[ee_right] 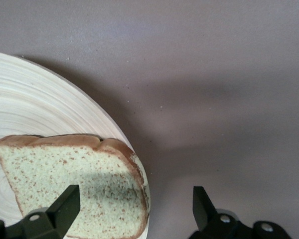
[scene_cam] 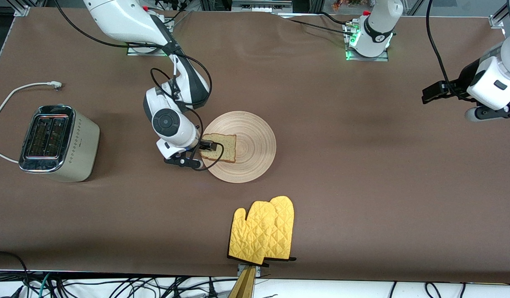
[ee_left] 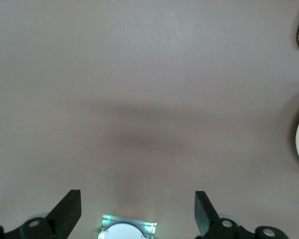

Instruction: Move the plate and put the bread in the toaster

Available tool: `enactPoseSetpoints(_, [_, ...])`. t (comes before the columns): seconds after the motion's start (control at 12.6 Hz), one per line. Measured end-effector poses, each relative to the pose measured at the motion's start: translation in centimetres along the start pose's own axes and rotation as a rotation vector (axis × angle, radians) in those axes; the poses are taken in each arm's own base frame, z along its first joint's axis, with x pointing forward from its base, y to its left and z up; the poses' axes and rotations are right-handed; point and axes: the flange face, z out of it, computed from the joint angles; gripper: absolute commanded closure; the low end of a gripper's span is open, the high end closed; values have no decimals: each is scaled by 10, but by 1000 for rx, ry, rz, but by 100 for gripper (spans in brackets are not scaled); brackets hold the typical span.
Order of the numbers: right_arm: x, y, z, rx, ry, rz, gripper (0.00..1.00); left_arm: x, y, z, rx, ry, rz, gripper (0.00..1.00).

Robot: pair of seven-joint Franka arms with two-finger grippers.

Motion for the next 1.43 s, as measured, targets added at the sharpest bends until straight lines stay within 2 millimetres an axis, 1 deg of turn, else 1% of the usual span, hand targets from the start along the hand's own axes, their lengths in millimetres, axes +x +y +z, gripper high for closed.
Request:
enactPoseSetpoints(0.08, [-1, -2, 2, -2, -2, -3, 1, -2, 0, 1, 0, -16, -1, 0])
enactPoseSetpoints(0.16, [-2, -2, 3, -3, -3, -4, 5, -3, 1, -1, -8, -18, -2, 0])
enactPoseSetpoints(0.24, [-2, -2, 6, -6, -6, -5, 14, -4, 2, -6, -19, -8, -2, 0])
enactPoseSetpoints(0.32, [-2, -2, 9, -8, -8, -4, 28, -5, 3, -13, -23, 4, -1, 0])
enactPoseSetpoints(0.4, [-2, -2, 11, -9, -10, -4, 38, -6, 4, -17, -24, 12, 2, 0])
enactPoseSetpoints(0.55, [-1, -2, 13, -10, -10, -4, 53, -7, 6, -20, -25, 18, 3, 0])
enactPoseSetpoints(0.63, [-2, -3, 13, -9, -9, -5, 59, -7, 7, -20, -24, 18, 5, 0])
enactPoseSetpoints(0.79, [-3, -4, 13, -8, -8, -7, 73, -8, 8, -20, -24, 18, 6, 0])
enactPoseSetpoints(0.87, [-3, -5, 13, -8, -8, -8, 77, -8, 8, -21, -24, 19, 5, 0])
enactPoseSetpoints(0.95, [-3, -5, 13, -9, -8, -9, 85, -8, 7, -21, -25, 19, 4, 0])
enactPoseSetpoints(1.03, [-4, -6, 13, -9, -8, -10, 98, -8, 6, -22, -25, 20, 3, 0])
enactPoseSetpoints(1.11, [-4, -7, 13, -9, -7, -11, 100, -8, 6, -22, -25, 21, 3, 0])
enactPoseSetpoints(1.43, [-8, -13, 11, -9, -3, -24, 100, -10, 6, -24, -26, 23, 3, 0])
